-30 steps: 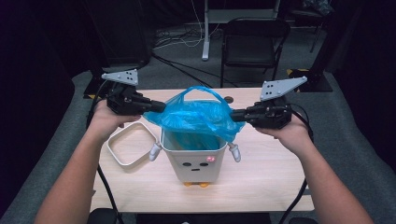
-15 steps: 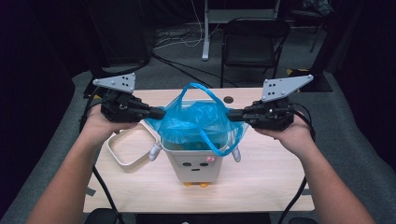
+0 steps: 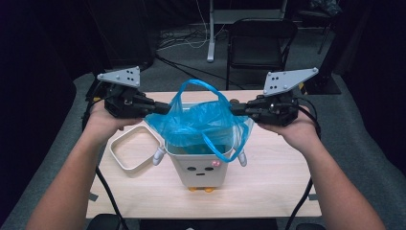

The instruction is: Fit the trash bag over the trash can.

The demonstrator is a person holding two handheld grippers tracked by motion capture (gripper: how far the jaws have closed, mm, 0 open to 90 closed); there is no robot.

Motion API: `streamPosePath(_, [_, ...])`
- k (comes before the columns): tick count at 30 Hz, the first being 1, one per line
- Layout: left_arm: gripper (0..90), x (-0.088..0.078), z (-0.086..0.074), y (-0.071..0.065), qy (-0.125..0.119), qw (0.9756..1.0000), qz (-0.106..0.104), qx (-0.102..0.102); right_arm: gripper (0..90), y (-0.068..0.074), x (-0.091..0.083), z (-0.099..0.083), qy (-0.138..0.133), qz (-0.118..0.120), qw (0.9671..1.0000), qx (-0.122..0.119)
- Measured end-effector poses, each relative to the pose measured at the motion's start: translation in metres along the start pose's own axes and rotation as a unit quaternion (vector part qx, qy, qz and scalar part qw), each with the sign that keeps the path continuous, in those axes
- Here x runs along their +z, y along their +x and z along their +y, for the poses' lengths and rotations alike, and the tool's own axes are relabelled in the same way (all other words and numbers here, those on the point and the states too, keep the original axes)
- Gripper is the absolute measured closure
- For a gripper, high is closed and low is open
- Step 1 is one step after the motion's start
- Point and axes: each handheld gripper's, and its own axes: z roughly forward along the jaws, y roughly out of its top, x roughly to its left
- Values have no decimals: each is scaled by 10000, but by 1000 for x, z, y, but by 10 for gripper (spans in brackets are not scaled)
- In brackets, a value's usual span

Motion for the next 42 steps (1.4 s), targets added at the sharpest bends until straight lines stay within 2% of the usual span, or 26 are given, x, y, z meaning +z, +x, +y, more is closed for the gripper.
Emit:
streamPosePath(1, [896, 0, 0, 0, 0, 10000, 0, 0, 890, -2, 0, -1, 13, -38, 10000, 16])
streamPosePath(2, [896, 0, -2, 6, 25, 9999, 88, -78, 890, -5, 1, -1, 31, -76, 10000, 44])
streamPosePath(5, [896, 2, -6, 14, 35, 9997, 177, -148, 890, -13, 3, -5, 100, -197, 9997, 130])
streamPosePath(10, [896, 8, -13, 23, 89, 9993, 243, -258, 890, -20, 9, -12, 200, -239, 9993, 213])
streamPosePath(15, [895, 21, -24, 38, 160, 9985, 342, -408, 890, -31, 25, -21, 349, -294, 9985, 302])
streamPosePath(20, [896, 30, -31, 45, 276, 9974, 422, -524, 890, -39, 36, -26, 439, -326, 9978, 362])
streamPosePath(23, [896, 33, -40, 52, 336, 9964, 468, -616, 890, -45, 43, -29, 512, -379, 9972, 399])
streamPosePath(29, [896, 37, -51, 58, 401, 9951, 471, -767, 890, -52, 51, -35, 598, -475, 9959, 485])
streamPosePath(31, [896, 42, -57, 60, 519, 9943, 449, -819, 890, -55, 55, -41, 672, -512, 9947, 590])
streamPosePath(35, [896, 48, -66, 62, 535, 9935, 396, -927, 890, -59, 60, -50, 805, -591, 9927, 675])
streamPosePath(42, [896, 57, -75, 63, 616, 9924, 330, -1008, 893, -63, 66, -66, 933, -621, 9900, 851])
